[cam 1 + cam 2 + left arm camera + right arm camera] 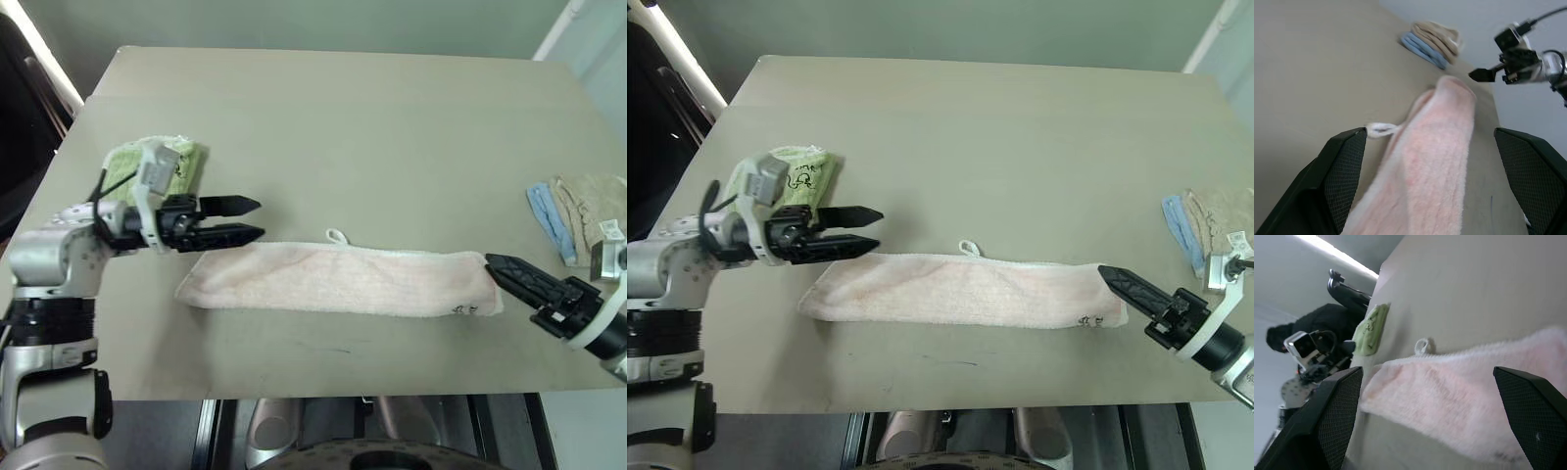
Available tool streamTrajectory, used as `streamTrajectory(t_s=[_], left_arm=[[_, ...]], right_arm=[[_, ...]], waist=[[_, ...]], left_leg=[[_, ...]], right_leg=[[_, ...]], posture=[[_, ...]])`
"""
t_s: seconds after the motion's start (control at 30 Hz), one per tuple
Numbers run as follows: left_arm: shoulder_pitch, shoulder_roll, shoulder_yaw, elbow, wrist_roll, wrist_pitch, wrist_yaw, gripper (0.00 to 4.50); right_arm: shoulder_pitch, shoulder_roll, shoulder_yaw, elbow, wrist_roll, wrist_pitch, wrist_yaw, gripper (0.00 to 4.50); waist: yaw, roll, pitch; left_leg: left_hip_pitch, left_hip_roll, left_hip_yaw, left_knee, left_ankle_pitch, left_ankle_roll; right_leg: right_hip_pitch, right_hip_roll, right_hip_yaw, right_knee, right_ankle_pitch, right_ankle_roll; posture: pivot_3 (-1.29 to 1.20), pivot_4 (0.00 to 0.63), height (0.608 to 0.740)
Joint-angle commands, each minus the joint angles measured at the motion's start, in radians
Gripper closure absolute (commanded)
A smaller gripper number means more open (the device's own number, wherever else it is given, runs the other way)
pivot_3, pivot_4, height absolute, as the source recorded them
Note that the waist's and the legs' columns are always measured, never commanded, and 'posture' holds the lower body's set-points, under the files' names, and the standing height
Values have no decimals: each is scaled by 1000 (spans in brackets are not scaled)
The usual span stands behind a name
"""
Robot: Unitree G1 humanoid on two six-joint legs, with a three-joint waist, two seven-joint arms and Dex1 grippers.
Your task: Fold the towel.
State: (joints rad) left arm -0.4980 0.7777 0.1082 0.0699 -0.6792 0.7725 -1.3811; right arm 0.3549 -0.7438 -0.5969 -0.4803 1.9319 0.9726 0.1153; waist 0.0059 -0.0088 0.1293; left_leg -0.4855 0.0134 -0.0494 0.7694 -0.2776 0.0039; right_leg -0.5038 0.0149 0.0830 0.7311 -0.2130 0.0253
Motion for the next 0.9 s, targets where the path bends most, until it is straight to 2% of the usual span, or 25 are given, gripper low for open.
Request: streamTrajectory(t_s=[0.03, 0.1, 0.37, 0.6, 0.9], left_arm=[[6, -11, -30, -60, 23, -74, -14, 17], [12, -13, -51, -71, 29, -91, -21, 17], [58, -49, -167, -76, 111, -215, -51, 17], [64, -135, -226, -28, 208, -367, -11, 17], [59, -174, -254, 7, 245, -412, -12, 17]], right_arm=[[52, 15, 12, -82, 40, -71, -24, 0], [91, 9, 21, -108, 40, -88, -17, 0], [260, 14, 80, -209, 40, -190, 3, 0], [396, 9, 120, -242, 40, -240, 14, 0], [356, 41, 162, -164, 40, -271, -51, 0]], waist=[[-1, 0, 0], [0, 0, 0], [0, 0, 0], [1, 1, 0], [1, 1, 0]], left_leg=[[0, 0, 0, 0, 0, 0], [0, 0, 0, 1, 1, 2], [3, 0, -1, 1, -1, -1], [0, 0, -1, 1, -3, -1], [-1, 0, -1, 1, -4, 3]], right_leg=[[0, 0, 0, 0, 0, 2], [1, 0, 0, 0, -2, 6], [4, 0, 0, -1, -1, 6], [3, 0, 0, -5, -1, 7], [4, 0, -1, -12, 0, 9]], posture=[[0, 150, 697], [0, 150, 697], [0, 150, 697], [0, 150, 697], [0, 150, 697]])
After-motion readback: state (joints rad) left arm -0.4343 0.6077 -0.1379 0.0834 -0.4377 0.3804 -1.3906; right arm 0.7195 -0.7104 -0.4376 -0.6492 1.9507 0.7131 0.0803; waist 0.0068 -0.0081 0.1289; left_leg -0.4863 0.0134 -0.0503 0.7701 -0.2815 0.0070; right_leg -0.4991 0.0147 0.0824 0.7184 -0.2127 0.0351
